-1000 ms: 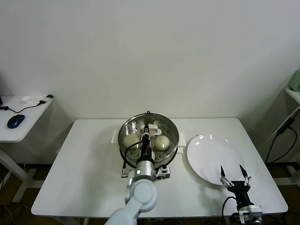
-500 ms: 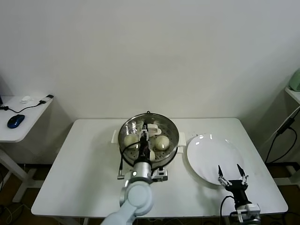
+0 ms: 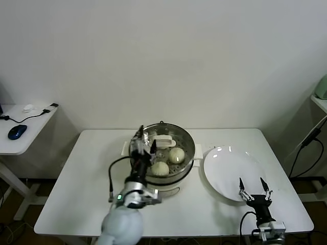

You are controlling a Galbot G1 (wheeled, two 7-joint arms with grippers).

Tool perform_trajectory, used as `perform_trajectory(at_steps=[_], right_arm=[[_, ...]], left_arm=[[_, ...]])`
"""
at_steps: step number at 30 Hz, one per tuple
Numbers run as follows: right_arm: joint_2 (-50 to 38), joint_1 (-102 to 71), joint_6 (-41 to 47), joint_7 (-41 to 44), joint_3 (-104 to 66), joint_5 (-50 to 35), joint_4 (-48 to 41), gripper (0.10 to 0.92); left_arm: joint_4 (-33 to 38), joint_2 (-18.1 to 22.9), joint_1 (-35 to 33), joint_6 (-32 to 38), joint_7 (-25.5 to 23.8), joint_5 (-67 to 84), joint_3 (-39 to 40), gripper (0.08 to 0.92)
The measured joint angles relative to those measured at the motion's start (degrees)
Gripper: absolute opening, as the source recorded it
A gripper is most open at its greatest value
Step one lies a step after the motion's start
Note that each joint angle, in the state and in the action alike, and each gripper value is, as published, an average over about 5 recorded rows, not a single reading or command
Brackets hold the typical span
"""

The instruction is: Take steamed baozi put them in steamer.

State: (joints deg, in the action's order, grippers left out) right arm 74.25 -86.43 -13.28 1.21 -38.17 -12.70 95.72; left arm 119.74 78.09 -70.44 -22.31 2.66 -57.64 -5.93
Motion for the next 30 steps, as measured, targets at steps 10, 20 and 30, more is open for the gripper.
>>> perform_trajectory(at_steps=[10, 20, 30], right_arm=[[0.29, 0.48, -0.95, -0.11, 0.37, -1.30, -0.11, 0.823], [0.46, 0.60, -1.06, 0.05, 0.86, -1.69, -0.89, 0.823], [0.43, 0.93, -1.08, 0.37, 1.39, -1.85, -1.25, 0.823]], left_arm=[[-0.94, -3.31, -8.01, 13.50, 5.75, 37.57, -18.88, 0.823], [-11.02, -5.12, -12.10, 23.75, 4.66, 60.04, -24.21, 0.823], [-16.19, -5.29, -14.74, 29.36, 2.54, 68.27, -25.15, 0.823]])
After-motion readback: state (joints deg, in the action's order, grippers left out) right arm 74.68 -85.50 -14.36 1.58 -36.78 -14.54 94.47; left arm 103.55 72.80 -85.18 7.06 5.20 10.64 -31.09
